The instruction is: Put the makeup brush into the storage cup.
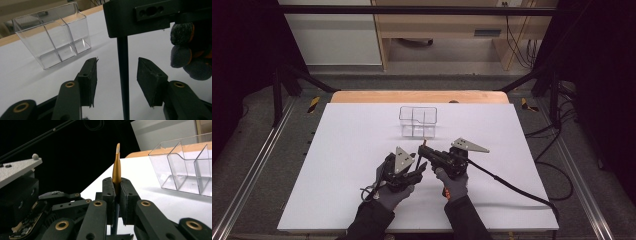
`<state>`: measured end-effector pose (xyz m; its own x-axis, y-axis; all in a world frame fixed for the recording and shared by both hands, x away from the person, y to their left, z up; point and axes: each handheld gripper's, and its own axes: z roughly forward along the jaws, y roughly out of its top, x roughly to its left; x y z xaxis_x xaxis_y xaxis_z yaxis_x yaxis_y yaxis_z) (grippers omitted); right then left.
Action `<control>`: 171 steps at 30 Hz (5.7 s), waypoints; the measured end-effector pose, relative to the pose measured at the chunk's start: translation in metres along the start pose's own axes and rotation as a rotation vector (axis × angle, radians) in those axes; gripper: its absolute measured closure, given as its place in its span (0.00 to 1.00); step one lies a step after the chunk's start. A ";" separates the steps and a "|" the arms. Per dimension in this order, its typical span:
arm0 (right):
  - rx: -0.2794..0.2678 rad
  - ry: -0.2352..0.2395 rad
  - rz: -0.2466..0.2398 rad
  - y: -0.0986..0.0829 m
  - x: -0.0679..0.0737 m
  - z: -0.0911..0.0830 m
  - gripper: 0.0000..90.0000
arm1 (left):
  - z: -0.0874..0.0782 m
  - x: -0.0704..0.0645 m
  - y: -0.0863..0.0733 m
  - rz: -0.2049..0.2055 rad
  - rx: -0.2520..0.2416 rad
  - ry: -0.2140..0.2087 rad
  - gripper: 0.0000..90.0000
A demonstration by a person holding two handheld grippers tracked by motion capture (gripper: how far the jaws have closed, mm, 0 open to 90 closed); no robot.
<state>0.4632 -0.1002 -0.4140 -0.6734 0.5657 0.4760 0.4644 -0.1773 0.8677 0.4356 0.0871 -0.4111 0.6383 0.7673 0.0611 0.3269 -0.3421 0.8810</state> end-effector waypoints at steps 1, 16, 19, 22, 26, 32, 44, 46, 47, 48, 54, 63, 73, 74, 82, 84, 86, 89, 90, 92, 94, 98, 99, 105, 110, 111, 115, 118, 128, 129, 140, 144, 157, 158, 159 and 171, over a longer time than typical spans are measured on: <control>0.001 0.002 0.000 0.000 0.000 0.000 0.93 | 0.000 0.000 0.001 -0.003 -0.002 -0.002 0.58; 0.011 0.009 -0.017 0.000 0.001 -0.001 0.93 | 0.002 -0.002 0.008 -0.026 -0.010 -0.001 0.77; 0.012 0.009 -0.021 -0.001 0.001 -0.001 0.93 | 0.002 -0.002 0.009 -0.032 -0.015 -0.003 0.80; 0.013 0.008 -0.023 -0.001 0.001 -0.001 0.93 | 0.002 -0.003 0.009 -0.035 -0.009 -0.003 0.84; 0.010 0.009 -0.029 -0.001 0.001 -0.001 0.93 | 0.002 -0.004 0.009 -0.044 -0.012 -0.009 0.90; 0.008 0.013 -0.033 -0.001 0.002 -0.002 0.93 | 0.001 -0.004 0.009 -0.057 -0.021 -0.008 0.91; -0.001 -0.001 -0.056 0.001 0.002 -0.004 0.79 | -0.001 0.004 0.006 -0.074 -0.014 0.009 0.91; -0.003 -0.009 -0.067 0.002 0.003 -0.005 0.75 | -0.002 0.007 0.004 -0.081 -0.017 0.016 0.91; -0.001 -0.010 -0.074 0.003 0.003 -0.006 0.72 | -0.003 0.009 0.004 -0.083 -0.019 0.020 0.91; 0.000 -0.013 -0.082 0.003 0.003 -0.007 0.69 | -0.004 0.011 0.003 -0.082 -0.020 0.023 0.91; 0.007 -0.048 -0.127 0.012 0.003 -0.015 0.56 | -0.012 0.022 0.003 -0.108 -0.047 0.041 0.91; 0.054 -0.139 -0.225 0.020 0.000 -0.024 0.39 | -0.024 0.038 0.003 -0.146 -0.102 0.070 0.91; 0.083 -0.188 -0.285 0.021 -0.003 -0.034 0.29 | -0.036 0.056 0.005 -0.187 -0.145 0.080 0.91; 0.081 -0.196 -0.282 0.020 -0.005 -0.036 0.28 | -0.037 0.057 0.005 -0.189 -0.147 0.078 0.91; 0.099 -0.256 -0.293 0.013 -0.022 -0.055 0.24 | -0.040 0.063 0.014 -0.181 -0.184 0.090 0.91; 0.102 -0.271 -0.286 0.012 -0.025 -0.060 0.23 | -0.040 0.064 0.017 -0.174 -0.192 0.094 0.91; 0.110 -0.285 -0.294 0.011 -0.028 -0.065 0.21 | -0.039 0.065 0.019 -0.173 -0.195 0.092 0.91; 0.116 -0.294 -0.305 0.011 -0.030 -0.070 0.19 | -0.037 0.066 0.023 -0.166 -0.194 0.091 0.91; 0.121 -0.300 -0.314 0.011 -0.031 -0.072 0.19 | -0.037 0.066 0.024 -0.161 -0.192 0.091 0.91; 0.121 -0.312 -0.322 0.010 -0.032 -0.076 0.18 | -0.034 0.067 0.027 -0.155 -0.189 0.084 0.91; 0.121 -0.321 -0.324 0.009 -0.033 -0.080 0.18 | -0.033 0.067 0.029 -0.149 -0.187 0.079 0.91; 0.138 -0.355 -0.348 0.007 -0.035 -0.085 0.16 | -0.029 0.067 0.033 -0.131 -0.174 0.075 0.91; 0.148 -0.362 -0.357 0.006 -0.034 -0.085 0.16 | -0.029 0.068 0.034 -0.129 -0.173 0.075 0.91; 0.167 -0.377 -0.364 0.003 -0.035 -0.088 0.15 | -0.026 0.076 0.042 -0.120 -0.175 0.076 0.91; 0.162 -0.393 -0.356 0.004 -0.039 -0.095 0.15 | -0.024 0.081 0.047 -0.119 -0.187 0.083 0.91; 0.161 -0.396 -0.352 0.004 -0.039 -0.096 0.15 | -0.023 0.082 0.048 -0.118 -0.187 0.085 0.91; 0.163 -0.414 -0.354 0.004 -0.043 -0.102 0.14 | -0.020 0.085 0.052 -0.114 -0.189 0.089 0.91; 0.162 -0.428 -0.361 0.004 -0.043 -0.106 0.13 | -0.016 0.085 0.056 -0.109 -0.190 0.090 0.91; 0.156 -0.460 -0.345 0.005 -0.045 -0.115 0.09 | -0.007 0.086 0.066 -0.105 -0.199 0.085 0.91; 0.155 -0.462 -0.344 0.005 -0.045 -0.115 0.09 | -0.007 0.087 0.067 -0.108 -0.202 0.083 0.91; 0.151 -0.467 -0.335 0.006 -0.045 -0.118 0.08 | 0.003 0.092 0.078 -0.110 -0.214 0.088 0.91; 0.154 -0.467 -0.335 0.005 -0.046 -0.118 0.08 | 0.006 0.094 0.081 -0.099 -0.215 0.094 0.91; 0.150 -0.466 -0.328 0.006 -0.047 -0.118 0.08 | 0.023 0.104 0.096 -0.112 -0.213 0.099 0.91; 0.148 -0.465 -0.326 0.006 -0.047 -0.119 0.08 | 0.025 0.105 0.098 -0.114 -0.213 0.101 0.91; 0.147 -0.464 -0.325 0.006 -0.047 -0.119 0.08 | 0.026 0.106 0.099 -0.109 -0.209 0.105 0.91; 0.145 -0.463 -0.323 0.007 -0.048 -0.119 0.09 | 0.049 0.117 0.107 -0.096 -0.198 0.106 0.91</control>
<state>0.4298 -0.2246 -0.4138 -0.4875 0.8717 0.0503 0.3732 0.1559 0.9146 0.5793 0.1142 -0.3328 0.5308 0.8474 0.0122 0.2328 -0.1596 0.9593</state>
